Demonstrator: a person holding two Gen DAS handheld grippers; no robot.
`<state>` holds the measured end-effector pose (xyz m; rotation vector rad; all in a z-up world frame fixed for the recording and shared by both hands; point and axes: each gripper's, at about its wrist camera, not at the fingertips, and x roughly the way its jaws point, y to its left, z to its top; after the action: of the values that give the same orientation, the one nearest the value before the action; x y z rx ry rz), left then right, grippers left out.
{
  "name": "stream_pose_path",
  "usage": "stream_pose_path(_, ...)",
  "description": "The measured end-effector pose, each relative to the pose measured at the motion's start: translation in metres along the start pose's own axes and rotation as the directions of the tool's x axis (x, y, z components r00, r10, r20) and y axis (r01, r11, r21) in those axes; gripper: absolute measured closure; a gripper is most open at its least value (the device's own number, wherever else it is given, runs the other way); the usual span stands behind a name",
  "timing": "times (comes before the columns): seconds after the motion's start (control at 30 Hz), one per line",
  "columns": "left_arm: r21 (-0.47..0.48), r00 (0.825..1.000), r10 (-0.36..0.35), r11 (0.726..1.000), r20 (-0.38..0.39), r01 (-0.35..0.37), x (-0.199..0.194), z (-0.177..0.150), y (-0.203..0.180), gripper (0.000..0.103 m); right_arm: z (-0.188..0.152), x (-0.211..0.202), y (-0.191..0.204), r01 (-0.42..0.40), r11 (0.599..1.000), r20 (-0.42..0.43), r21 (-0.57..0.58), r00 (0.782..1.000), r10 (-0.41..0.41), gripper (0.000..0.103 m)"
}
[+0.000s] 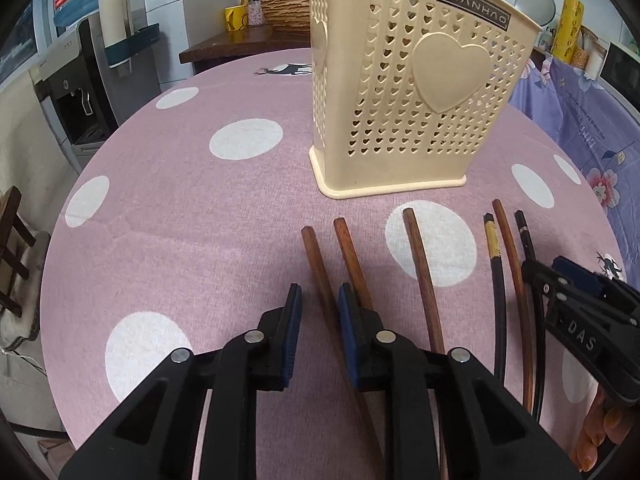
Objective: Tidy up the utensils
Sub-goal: 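Move the left tool toward the pair of wooden chopsticks, then close the left tool on a wooden chopstick while the right tool grasps a black chopstick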
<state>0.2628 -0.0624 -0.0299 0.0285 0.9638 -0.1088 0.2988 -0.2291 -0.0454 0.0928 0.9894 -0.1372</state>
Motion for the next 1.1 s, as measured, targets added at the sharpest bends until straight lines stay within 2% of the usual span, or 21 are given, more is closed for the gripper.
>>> stream_pose_path(0.1,0.008,1.0,0.017,1.0,-0.002,-0.017,0.004,0.005,-0.003,0.091,0.011,0.007,0.005,0.002,1.0,-0.004,0.003,1.0,-0.002,0.07)
stream_pose_path(0.33,0.006,1.0,0.02,1.0,-0.014,-0.02,0.009,0.013,-0.004,0.093,0.028,0.018,0.012,0.008,1.0,-0.01,0.008,1.0,-0.008,0.093)
stream_pose_path(0.57,-0.011,1.0,0.007,1.0,-0.009,-0.007,0.008,0.012,-0.002,0.093,0.029,0.019,0.008,-0.017,1.0,-0.013,0.004,1.0,0.017,0.094)
stream_pose_path(0.77,-0.044,0.999,-0.037,0.998,-0.009,0.037,0.007,0.011,0.004,0.094,0.028,0.018,-0.001,-0.11,0.992,-0.009,0.06,0.994,0.111,0.095)
stream_pose_path(0.97,-0.043,0.997,-0.061,0.997,0.044,0.063,-0.013,0.013,0.008,0.095,0.023,0.002,-0.007,-0.174,0.982,0.028,0.076,0.985,0.172,0.095)
stream_pose_path(1.1,-0.046,0.992,-0.09,0.994,0.092,0.094,-0.033,0.019,0.012,0.095,0.025,-0.024,-0.012,-0.217,0.974,0.083,0.07,0.974,0.211,0.095)
